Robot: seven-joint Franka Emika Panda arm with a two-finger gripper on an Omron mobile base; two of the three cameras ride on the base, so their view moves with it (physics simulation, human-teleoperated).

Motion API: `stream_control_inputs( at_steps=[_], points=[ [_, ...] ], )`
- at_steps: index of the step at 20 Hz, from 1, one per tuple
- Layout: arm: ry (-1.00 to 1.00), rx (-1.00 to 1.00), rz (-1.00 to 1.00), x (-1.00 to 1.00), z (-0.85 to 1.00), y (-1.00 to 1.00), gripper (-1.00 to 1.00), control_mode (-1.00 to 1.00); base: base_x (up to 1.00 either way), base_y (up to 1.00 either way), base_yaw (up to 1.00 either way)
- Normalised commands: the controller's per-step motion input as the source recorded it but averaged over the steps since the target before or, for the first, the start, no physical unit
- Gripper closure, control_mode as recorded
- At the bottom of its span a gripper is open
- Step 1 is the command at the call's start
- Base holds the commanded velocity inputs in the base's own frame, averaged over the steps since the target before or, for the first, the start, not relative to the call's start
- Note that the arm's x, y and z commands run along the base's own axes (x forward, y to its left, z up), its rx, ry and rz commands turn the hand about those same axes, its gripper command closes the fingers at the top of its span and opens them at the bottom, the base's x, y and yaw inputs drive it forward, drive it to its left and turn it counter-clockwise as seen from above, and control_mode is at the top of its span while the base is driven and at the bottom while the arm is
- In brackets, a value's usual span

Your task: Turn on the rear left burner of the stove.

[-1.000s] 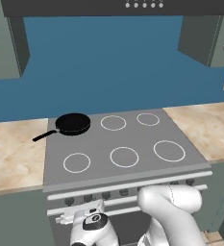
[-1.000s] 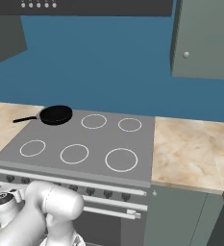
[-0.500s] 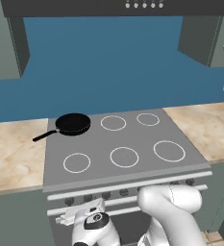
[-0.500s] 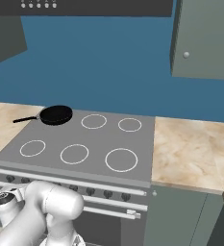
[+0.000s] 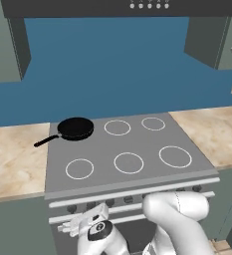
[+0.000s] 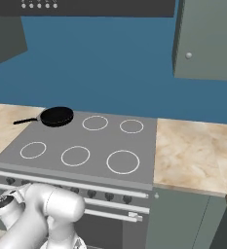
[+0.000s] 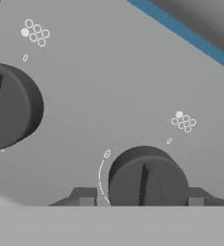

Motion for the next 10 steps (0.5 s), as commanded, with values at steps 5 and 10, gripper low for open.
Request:
stream_control_inputs(
  at_steps=[5,10],
  points=[
    [0.04,-0.50,-0.06,0.00,0.00,0.96,1.00,-1.00,0.00,0.00,0.00],
    [0.03,-0.43,-0.06,0.00,0.00,0.94,1.00,-1.00,0.00,0.00,0.00]
  ],
)
